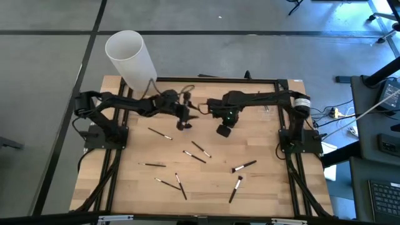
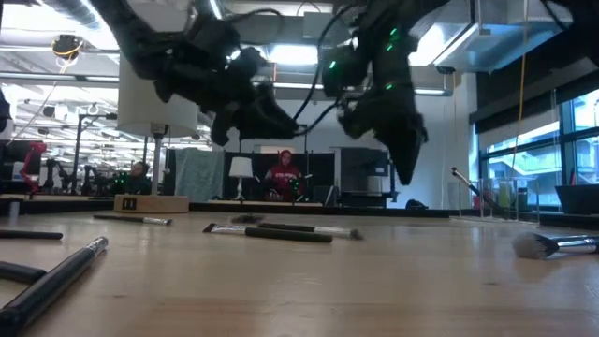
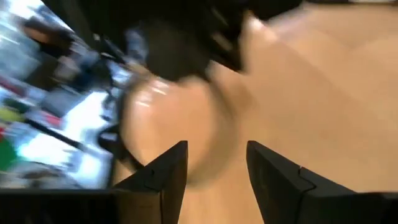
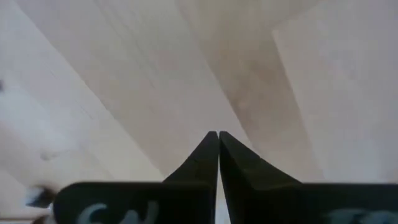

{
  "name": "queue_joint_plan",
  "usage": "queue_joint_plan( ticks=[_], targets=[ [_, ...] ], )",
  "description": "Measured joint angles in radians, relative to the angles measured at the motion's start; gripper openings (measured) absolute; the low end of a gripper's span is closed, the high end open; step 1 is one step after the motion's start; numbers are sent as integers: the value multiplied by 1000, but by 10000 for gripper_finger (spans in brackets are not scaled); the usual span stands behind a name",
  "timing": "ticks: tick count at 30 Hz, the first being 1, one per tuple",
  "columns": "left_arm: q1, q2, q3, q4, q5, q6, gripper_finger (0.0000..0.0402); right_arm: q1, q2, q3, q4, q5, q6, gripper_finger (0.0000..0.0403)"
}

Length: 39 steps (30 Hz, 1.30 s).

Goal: Sort items
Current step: Put the foundation brush into the middle section of the transparent organizer

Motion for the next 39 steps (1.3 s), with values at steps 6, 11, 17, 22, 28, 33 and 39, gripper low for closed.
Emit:
queue_joint_plan(
  ticks=[6,11,17,22,28,33,39],
  targets=[
    [-125,23,88,-236,-31,-129,149,52,-257,-235,283,49,22,16],
    [-264,31,115,-273,-30,-198,141,68,-438,-473,598,-26,36,16],
    [-381,90,207,-442,-129,-181,141,92,-502,-652,873,-64,59,16],
    [-389,194,304,-586,-146,-188,141,129,-480,-699,964,-47,74,16],
    [-391,323,432,-740,-146,-224,141,152,-477,-698,998,-48,59,16],
    [-407,355,489,-795,-139,-307,141,151,-477,-697,1024,-47,29,16],
    [-435,353,503,-815,-132,-325,141,152,-477,-697,1018,-47,26,17]
  ],
)
